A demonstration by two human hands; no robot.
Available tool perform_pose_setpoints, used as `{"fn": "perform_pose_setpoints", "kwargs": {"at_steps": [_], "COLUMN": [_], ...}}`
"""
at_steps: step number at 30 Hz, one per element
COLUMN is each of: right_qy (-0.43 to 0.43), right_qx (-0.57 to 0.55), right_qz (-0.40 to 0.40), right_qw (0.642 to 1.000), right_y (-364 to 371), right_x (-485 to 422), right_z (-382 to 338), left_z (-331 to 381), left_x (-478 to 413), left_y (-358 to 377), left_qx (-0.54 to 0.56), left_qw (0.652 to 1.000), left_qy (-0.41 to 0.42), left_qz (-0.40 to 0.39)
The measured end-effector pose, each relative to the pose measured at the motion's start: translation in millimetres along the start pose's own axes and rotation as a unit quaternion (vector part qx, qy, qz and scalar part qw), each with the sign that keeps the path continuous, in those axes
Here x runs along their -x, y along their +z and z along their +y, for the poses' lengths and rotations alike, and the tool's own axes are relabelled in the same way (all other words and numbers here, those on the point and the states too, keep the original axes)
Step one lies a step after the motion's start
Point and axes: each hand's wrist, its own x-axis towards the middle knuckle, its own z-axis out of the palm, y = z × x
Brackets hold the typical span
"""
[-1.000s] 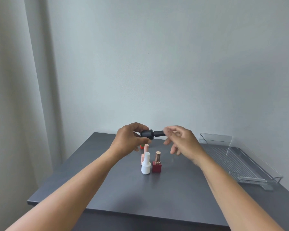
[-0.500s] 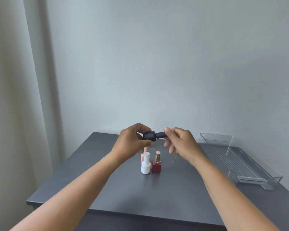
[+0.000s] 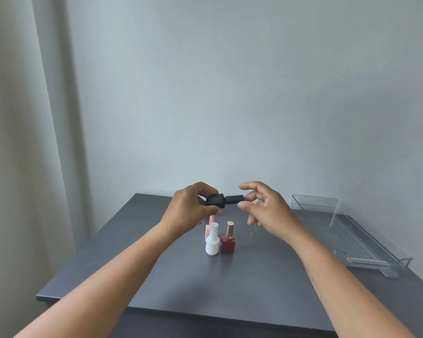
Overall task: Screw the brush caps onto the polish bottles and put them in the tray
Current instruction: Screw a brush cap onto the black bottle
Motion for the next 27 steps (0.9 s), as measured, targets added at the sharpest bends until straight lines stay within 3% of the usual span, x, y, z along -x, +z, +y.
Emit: {"fn": "perform_pose_setpoints", "kwargs": {"at_steps": [15,22,27], "right_qy": [0.085,-0.01,-0.008], "right_qx": [0.021,0.04,0.062], "right_qz": [-0.001,-0.003,0.011], "right_qw": [0.996,0.999,0.998], "right_y": [7,5,6], "right_x": [-5,0,0], "right_z": [0,0,-6], "left_z": [1,4,8], "left_x": [0,-1,0], "left_y": [-1,-6,-4], "left_qx": [-0.021,-0.012,-0.013], "left_qw": [1.0,1.0,1.0], "left_qy": [0.011,-0.008,0.006], "left_qz": [-0.007,-0.017,-0.024]}}
